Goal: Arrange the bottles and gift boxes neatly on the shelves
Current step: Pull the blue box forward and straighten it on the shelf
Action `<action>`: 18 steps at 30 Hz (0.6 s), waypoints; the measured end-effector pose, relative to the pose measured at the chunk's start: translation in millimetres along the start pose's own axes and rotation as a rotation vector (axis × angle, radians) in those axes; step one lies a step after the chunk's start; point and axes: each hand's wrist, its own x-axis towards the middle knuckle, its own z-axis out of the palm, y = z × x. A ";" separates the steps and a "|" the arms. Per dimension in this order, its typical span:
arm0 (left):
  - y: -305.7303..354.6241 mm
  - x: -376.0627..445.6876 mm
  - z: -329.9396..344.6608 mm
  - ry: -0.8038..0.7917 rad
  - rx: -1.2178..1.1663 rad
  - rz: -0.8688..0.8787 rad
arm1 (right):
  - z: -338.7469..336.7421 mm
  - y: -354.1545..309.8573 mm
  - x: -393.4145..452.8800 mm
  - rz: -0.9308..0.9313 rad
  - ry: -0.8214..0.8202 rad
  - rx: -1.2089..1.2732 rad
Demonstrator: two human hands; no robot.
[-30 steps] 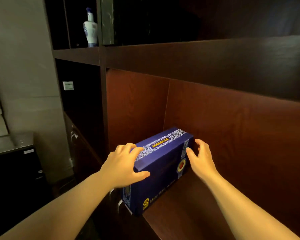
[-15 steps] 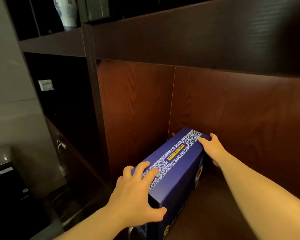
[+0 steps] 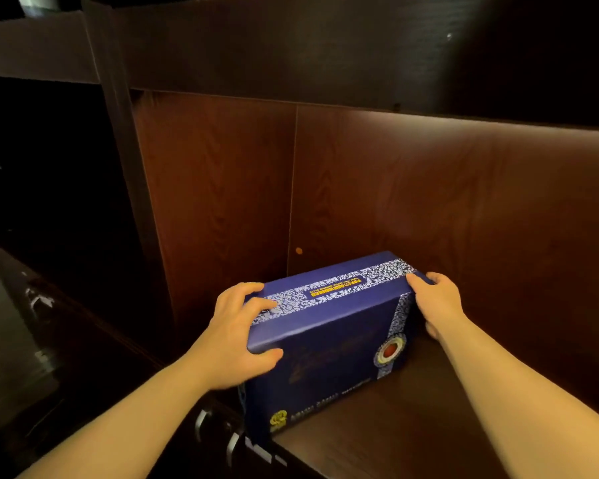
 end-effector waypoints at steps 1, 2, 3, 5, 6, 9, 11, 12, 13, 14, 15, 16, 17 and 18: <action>-3.0 1.8 3.0 0.011 -0.049 -0.003 | -10.3 1.9 -11.9 -0.003 0.028 0.000; -4.3 3.2 6.6 0.020 -0.089 -0.013 | -19.9 4.6 -23.5 -0.009 0.053 0.000; -4.4 4.1 10.1 0.024 -0.123 -0.035 | -28.3 5.9 -35.5 -0.013 0.079 -0.006; -2.7 5.1 17.1 0.039 -0.190 -0.100 | -43.2 7.3 -60.6 -0.018 0.132 -0.019; -1.3 5.4 20.2 0.055 -0.224 -0.140 | -49.2 7.4 -72.7 -0.021 0.157 -0.023; 4.1 5.0 31.4 0.117 -0.363 -0.249 | -64.0 11.7 -103.3 -0.045 0.219 -0.074; 6.9 4.4 38.4 0.156 -0.497 -0.322 | -70.5 16.9 -118.9 -0.048 0.237 -0.040; 8.1 4.4 41.2 0.172 -0.546 -0.358 | -72.7 19.1 -125.1 -0.039 0.241 -0.013; 9.1 3.8 43.7 0.189 -0.580 -0.387 | -75.5 20.9 -131.7 -0.027 0.242 -0.001; 9.1 4.3 45.7 0.206 -0.605 -0.408 | -77.2 22.1 -136.6 -0.015 0.241 -0.003; 8.9 4.6 46.9 0.216 -0.633 -0.418 | -79.7 23.7 -141.9 -0.007 0.241 -0.011; 8.4 5.4 47.3 0.218 -0.659 -0.424 | -82.0 25.7 -146.7 -0.002 0.249 -0.010; 7.8 5.9 46.8 0.214 -0.674 -0.430 | -84.2 27.5 -152.0 0.006 0.267 -0.002; 6.5 7.4 45.7 0.209 -0.675 -0.434 | -86.3 29.2 -157.7 0.012 0.283 0.006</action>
